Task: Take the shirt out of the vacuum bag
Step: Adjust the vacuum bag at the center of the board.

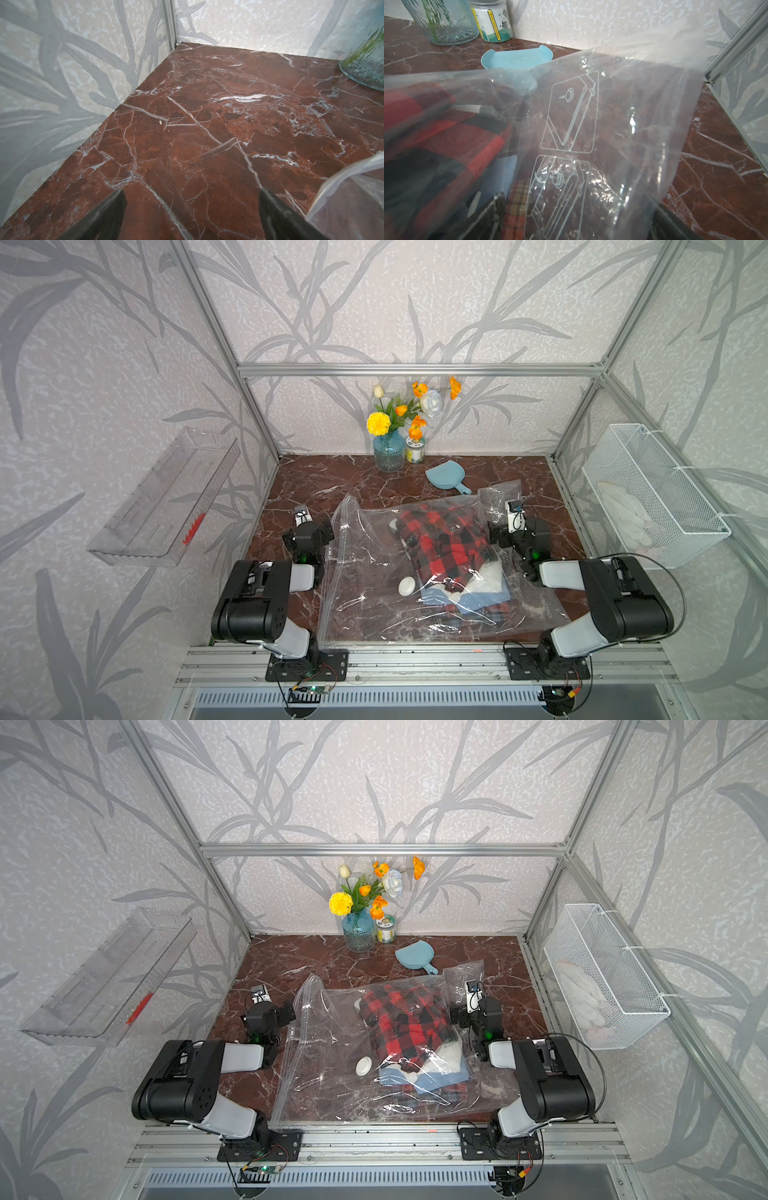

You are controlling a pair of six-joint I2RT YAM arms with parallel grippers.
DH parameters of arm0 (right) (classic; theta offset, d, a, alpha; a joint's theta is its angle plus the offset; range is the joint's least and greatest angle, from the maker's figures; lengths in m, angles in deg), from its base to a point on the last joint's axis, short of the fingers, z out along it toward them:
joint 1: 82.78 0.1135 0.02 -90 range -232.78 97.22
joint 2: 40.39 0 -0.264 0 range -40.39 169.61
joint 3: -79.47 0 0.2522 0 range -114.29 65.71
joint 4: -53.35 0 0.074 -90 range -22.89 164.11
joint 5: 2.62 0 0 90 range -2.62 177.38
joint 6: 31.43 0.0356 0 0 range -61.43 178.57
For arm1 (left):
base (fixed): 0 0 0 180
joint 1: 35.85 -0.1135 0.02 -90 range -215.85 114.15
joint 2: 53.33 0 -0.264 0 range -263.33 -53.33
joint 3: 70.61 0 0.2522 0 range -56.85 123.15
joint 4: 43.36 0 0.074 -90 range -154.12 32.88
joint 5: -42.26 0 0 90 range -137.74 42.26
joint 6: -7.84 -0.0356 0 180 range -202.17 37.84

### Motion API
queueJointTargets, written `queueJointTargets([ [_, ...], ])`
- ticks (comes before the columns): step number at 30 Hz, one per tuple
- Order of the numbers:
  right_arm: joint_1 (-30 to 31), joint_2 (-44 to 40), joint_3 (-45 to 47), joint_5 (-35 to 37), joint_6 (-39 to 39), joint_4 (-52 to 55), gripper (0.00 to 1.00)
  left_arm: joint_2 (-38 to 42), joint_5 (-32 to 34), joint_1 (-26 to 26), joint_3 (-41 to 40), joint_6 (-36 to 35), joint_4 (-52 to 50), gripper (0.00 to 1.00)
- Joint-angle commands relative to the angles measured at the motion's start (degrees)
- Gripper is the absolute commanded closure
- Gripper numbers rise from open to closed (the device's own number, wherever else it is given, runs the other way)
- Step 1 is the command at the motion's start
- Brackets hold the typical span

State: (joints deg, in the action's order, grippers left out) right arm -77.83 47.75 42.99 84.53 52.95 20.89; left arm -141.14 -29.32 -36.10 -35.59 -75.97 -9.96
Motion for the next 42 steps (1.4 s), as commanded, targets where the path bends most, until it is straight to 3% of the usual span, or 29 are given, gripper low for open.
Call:
queueJointTargets([
  [1,0.0,-1.0,-0.9,2.5,1.3,-0.7,0.01,1.1,0.3,0.3,1.0,0.1,1.1,0.00],
  [2,0.1,-2.0,-0.7,4.5,2.0,-1.5,0.01,1.6,-0.1,0.2,1.5,-0.7,1.9,0.00],
  [3,0.1,-4.5,-1.4,7.3,3.1,1.3,0.01,4.0,-0.2,0.7,3.6,-1.7,-3.8,0.00],
  [5,0.1,-11.1,-6.2,12.8,6.4,17.0,0.01,10.1,-0.7,1.0,10.6,-1.0,-22.2,0.00],
  [8,0.1,-18.5,-12.1,15.8,12.0,34.5,0.01,18.1,-3.3,1.0,16.1,0.4,-30.0,0.00],
  [12,0.1,-27.9,-13.5,8.8,17.3,45.0,0.01,23.0,-7.5,2.3,27.9,8.0,-47.8,0.00],
  [15,1.3,-33.1,-14.0,0.0,19.2,48.3,0.01,23.2,-8.2,5.0,35.9,13.2,-63.0,0.00],
  [18,5.0,-35.3,-17.0,-4.0,19.6,55.5,0.01,22.2,-10.5,8.3,41.0,18.6,-75.4,0.00],
  [24,20.5,-30.7,-23.3,-4.8,20.5,66.4,0.01,18.5,-13.4,14.2,44.5,26.8,-92.0,0.00],
  [30,34.1,-19.4,-29.3,-3.4,23.9,66.3,0.01,20.7,-12.4,16.5,42.2,29.2,-96.7,0.00],
  [35,37.8,-9.7,-33.5,-8.9,30.9,62.1,0.01,22.8,-11.0,16.5,38.9,29.4,-97.7,0.00],
  [42,42.0,1.8,-42.3,-9.4,33.4,62.0,0.01,24.8,-11.7,16.3,35.7,29.9,-97.0,0.00],
])
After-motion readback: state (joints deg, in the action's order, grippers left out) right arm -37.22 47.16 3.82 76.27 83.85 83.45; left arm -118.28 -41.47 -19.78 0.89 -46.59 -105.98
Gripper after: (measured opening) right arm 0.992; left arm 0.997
